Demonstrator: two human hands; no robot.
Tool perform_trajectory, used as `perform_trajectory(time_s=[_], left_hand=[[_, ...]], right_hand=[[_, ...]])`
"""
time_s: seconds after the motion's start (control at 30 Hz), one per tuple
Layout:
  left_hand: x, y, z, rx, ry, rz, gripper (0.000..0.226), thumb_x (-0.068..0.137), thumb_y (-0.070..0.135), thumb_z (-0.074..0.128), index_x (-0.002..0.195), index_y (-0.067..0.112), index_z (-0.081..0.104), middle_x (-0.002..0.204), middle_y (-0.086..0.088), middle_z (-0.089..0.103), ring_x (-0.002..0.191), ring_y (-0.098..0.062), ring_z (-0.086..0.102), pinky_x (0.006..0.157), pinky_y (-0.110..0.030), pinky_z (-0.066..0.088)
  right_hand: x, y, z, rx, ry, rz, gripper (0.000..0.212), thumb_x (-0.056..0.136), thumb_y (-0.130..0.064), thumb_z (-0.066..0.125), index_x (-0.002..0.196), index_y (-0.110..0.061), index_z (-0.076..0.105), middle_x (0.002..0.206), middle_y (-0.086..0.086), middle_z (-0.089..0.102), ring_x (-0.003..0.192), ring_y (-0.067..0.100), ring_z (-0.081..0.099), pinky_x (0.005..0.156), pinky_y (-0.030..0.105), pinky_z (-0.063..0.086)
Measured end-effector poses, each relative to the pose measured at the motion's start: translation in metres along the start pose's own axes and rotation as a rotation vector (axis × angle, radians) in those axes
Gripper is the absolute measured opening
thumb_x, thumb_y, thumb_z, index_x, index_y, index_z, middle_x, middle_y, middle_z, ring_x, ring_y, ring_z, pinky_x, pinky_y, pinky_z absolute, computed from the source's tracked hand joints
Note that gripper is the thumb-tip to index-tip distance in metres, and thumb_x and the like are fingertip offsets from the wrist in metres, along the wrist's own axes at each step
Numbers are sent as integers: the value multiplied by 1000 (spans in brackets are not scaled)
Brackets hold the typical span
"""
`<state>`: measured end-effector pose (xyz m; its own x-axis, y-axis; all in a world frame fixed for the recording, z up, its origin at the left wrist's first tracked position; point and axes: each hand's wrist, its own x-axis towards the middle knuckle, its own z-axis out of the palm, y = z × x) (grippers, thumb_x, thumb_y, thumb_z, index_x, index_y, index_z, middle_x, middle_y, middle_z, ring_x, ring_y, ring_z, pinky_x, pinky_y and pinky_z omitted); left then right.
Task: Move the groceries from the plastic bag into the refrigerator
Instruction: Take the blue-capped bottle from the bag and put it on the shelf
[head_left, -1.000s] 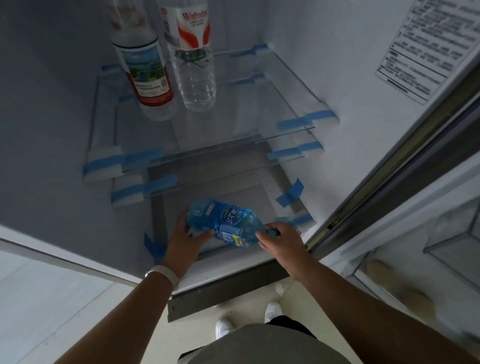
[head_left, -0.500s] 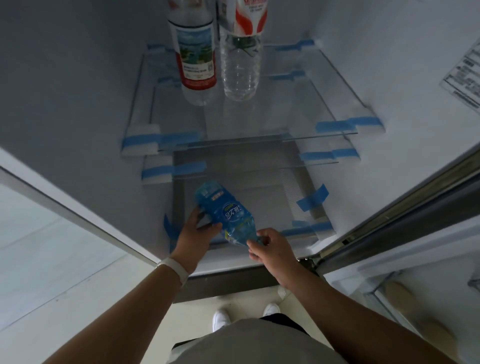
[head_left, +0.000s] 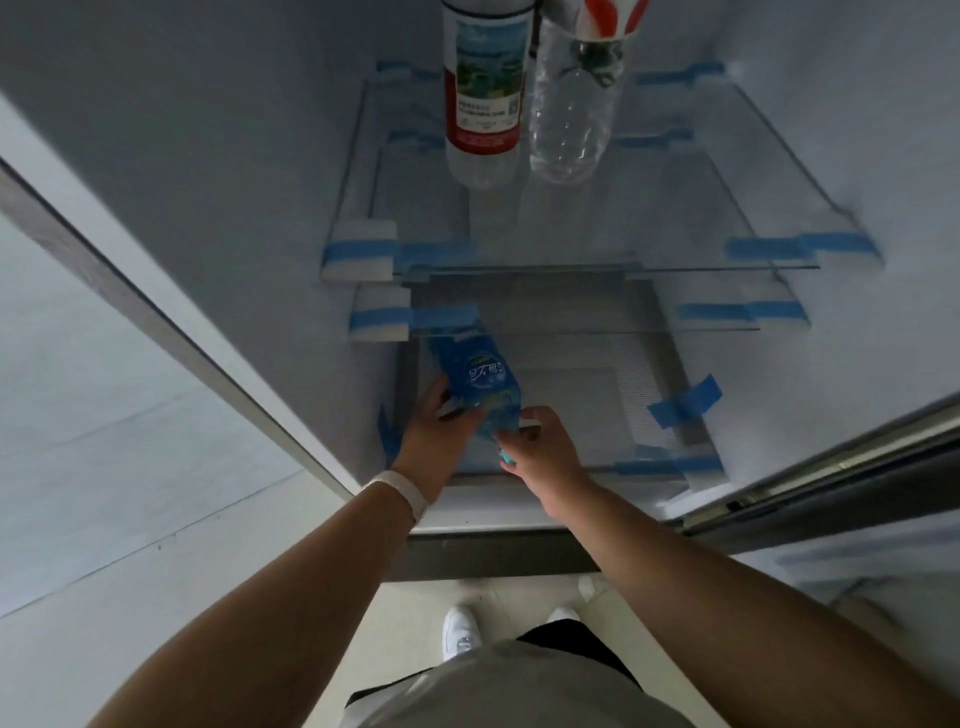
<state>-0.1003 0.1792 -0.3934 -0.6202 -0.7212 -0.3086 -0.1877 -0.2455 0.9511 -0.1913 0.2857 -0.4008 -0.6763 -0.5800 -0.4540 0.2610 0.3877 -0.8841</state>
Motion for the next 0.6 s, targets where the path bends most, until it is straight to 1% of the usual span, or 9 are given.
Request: perform_trajectory(time_s=[0.03,0.1,0.17,0.23,0.33,0.43,0.47,0.53,0.6], left_hand=[[5,0,0,14,3,0,48,80,23,80,123,34,62,122,5,69,115,-15,63,101,-37,51],[15,-2,1,27,30,-5,52,82,20,78,129,31,60,125,4,67,116,-15,63,103,-40,51],[22,0,4,3,47,1,51,84,12,75,131,27,59,125,2,67,114,-14,64,97,-30,54],[29,5,7,-1,52,-16,49,87,4,69,131,23,58,123,0,68,111,-12,65,85,-17,55],[39,12,10,-3,7,-30,47,90,4,65,130,27,58,120,1,70,112,-17,66,87,-23,55],[45,18,11,70,19,0,39,94,7,62,130,21,58,114,4,70,103,-9,67,71,-10,51],[49,17,11,100,25,0,36,94,10,62,128,20,59,113,3,71,103,-10,67,69,-9,51],[58,18,10,144,14,17,34,92,18,66,126,21,61,116,1,71,106,-14,68,80,-21,57],[70,16,9,155,14,-9,37,86,26,71,122,27,63,115,2,72,105,-17,69,92,-43,58]], right_hand=[[4,-2,1,-15,4,-1,36,83,-26,74,110,-17,52,92,10,67,85,23,68,84,50,59],[10,-6,2,-30,3,-5,37,82,-28,75,108,-19,52,94,10,68,86,23,68,85,50,58],[17,-11,3,-33,-4,-24,31,81,-30,75,101,-23,53,94,8,68,88,22,68,86,49,58],[22,-16,4,-48,-3,-37,25,82,-28,75,95,-24,53,92,4,67,87,21,67,84,46,57],[32,-22,4,-85,8,-48,28,82,-27,76,98,-20,54,92,0,66,87,19,66,82,42,57],[40,-29,4,-101,7,-96,20,82,-20,75,78,-21,56,79,0,65,80,21,65,74,38,52],[44,-27,4,-84,9,-107,21,82,-17,75,75,-21,55,77,0,64,78,22,65,72,38,50],[53,-25,4,-64,30,-94,23,81,-21,77,86,-20,55,87,2,67,86,24,68,75,40,54],[60,-23,4,-76,42,-82,29,81,-24,78,94,-19,52,94,2,68,90,24,69,80,44,58]])
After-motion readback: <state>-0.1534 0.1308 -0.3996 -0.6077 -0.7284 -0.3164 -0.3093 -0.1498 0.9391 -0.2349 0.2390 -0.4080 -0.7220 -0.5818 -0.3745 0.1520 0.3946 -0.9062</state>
